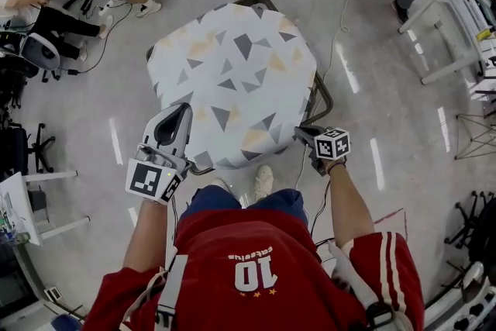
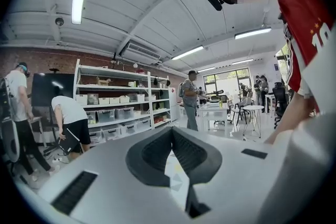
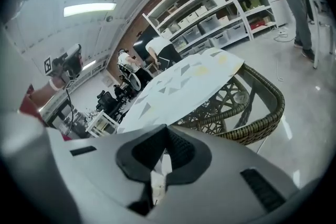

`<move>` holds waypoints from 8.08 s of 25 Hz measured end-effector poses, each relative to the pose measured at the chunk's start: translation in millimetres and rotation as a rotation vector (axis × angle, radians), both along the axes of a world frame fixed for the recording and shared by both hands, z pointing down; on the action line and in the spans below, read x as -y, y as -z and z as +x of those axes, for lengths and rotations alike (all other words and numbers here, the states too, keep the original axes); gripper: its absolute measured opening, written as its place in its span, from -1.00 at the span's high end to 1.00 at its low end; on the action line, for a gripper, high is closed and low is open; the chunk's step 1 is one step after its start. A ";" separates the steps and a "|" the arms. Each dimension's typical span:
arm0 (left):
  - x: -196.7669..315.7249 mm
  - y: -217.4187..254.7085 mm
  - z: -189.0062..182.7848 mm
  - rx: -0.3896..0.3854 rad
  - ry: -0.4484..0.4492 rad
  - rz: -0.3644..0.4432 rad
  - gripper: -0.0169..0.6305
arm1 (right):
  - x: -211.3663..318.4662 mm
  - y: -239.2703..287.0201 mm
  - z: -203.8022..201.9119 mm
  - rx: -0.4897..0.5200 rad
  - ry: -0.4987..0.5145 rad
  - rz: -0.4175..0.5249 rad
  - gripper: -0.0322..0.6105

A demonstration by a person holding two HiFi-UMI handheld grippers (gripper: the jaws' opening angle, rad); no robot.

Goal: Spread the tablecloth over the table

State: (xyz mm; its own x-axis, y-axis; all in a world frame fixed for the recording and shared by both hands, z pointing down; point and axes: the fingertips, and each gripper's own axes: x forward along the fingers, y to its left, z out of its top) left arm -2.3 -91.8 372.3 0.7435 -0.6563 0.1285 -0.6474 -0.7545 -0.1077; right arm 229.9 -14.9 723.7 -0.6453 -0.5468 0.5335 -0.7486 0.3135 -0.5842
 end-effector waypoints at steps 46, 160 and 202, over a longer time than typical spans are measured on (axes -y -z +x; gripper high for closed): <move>38.5 0.0 -46.8 -0.067 0.397 0.041 0.92 | 179.5 -1.8 89.2 -0.714 0.665 -0.013 0.86; 46.3 -411.5 -194.3 0.577 0.292 -0.752 0.94 | 70.5 313.3 -105.5 -0.313 -0.149 0.654 0.86; 43.4 -343.2 -135.2 0.435 0.496 -0.641 0.93 | 118.9 326.2 19.4 -0.288 -0.126 0.666 0.86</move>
